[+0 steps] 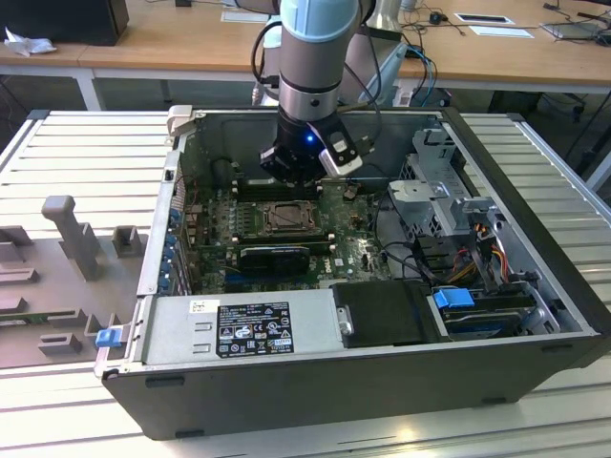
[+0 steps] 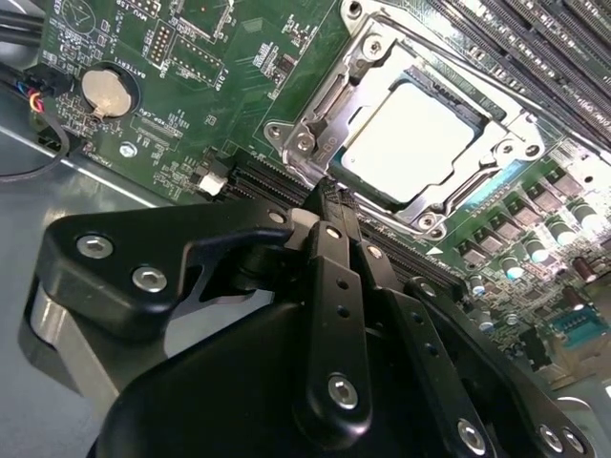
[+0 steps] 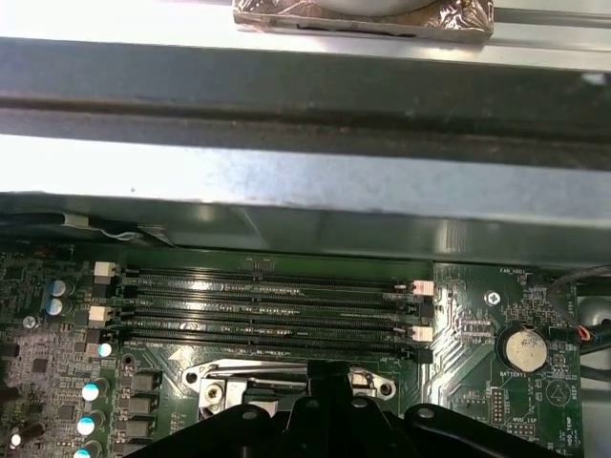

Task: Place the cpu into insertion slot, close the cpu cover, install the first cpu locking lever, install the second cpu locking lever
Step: 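Install the second cpu locking lever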

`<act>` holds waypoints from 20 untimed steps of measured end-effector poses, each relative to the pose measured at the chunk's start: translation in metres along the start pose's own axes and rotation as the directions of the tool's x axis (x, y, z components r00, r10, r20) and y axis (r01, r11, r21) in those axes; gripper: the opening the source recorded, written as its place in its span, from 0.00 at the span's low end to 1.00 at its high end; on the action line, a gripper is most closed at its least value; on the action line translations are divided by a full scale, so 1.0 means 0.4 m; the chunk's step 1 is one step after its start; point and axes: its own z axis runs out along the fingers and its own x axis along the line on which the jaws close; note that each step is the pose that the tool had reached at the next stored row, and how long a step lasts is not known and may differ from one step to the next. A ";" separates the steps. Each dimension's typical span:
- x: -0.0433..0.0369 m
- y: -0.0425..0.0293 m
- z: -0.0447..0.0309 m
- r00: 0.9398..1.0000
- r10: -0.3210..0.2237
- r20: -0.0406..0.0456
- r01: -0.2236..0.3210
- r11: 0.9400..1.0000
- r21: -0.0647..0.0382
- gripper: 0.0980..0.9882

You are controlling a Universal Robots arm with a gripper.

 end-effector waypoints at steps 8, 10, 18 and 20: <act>0.000 -0.001 -0.011 1.000 0.000 0.000 0.000 1.000 0.000 0.01; 0.000 0.001 -0.026 1.000 0.001 0.000 -0.001 1.000 0.000 0.01; 0.000 -0.007 -0.027 1.000 0.001 0.000 -0.001 1.000 0.000 0.01; 0.000 -0.010 -0.027 1.000 0.001 0.000 -0.001 1.000 0.000 0.01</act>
